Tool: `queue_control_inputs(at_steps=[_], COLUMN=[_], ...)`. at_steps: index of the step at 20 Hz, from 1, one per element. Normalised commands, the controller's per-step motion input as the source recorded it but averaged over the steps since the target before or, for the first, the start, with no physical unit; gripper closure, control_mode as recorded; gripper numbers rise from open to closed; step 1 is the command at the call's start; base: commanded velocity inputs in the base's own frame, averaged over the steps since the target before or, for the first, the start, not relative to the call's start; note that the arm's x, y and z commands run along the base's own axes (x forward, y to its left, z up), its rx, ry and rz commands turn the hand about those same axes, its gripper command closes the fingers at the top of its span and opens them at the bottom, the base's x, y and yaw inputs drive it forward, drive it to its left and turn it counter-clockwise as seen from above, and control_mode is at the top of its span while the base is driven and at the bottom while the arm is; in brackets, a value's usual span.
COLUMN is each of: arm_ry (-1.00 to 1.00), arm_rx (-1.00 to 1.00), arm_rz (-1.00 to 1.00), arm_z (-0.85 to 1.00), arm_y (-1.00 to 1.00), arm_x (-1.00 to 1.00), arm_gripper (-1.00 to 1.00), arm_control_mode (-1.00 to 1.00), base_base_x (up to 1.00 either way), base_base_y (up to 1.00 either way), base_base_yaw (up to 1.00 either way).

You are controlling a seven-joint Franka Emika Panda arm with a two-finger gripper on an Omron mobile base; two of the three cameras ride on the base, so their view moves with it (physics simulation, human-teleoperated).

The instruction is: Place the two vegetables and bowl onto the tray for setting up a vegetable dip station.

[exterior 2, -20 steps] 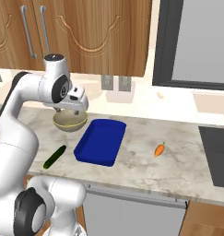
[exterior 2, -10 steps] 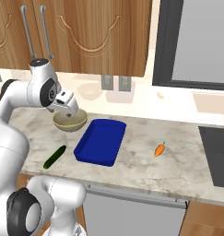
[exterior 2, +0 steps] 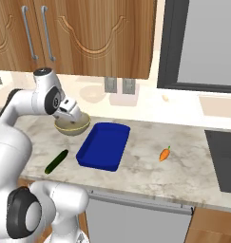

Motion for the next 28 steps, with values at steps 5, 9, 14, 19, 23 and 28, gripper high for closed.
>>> queue_control_inputs(at_steps=[5,9,14,19,23,28], arm_ry=[0.01,0.00,0.02,0.03,0.10,0.09], arm_rx=[0.00,0.00,0.00,0.00,0.00,0.06], arm_rz=[-0.08,-0.10,-0.14,-0.08,-0.05,0.00], arm_z=[-0.20,-0.19,-0.14,-0.11,-0.25,-0.25], arm_y=[0.02,0.10,0.29,0.30,0.12,-0.02], arm_x=[0.35,0.46,0.46,0.31,0.18,0.17], arm_gripper=[-1.00,-1.00,-1.00,-1.00,-1.00,-1.00], arm_control_mode=[-1.00,-1.00,-1.00,-1.00,-1.00,-1.00], base_base_x=[0.00,0.00,0.00,0.00,0.00,0.00], base_base_y=[0.00,0.00,0.00,0.00,0.00,0.00], base_base_yaw=[0.00,0.00,0.00,0.00,0.00,0.00])
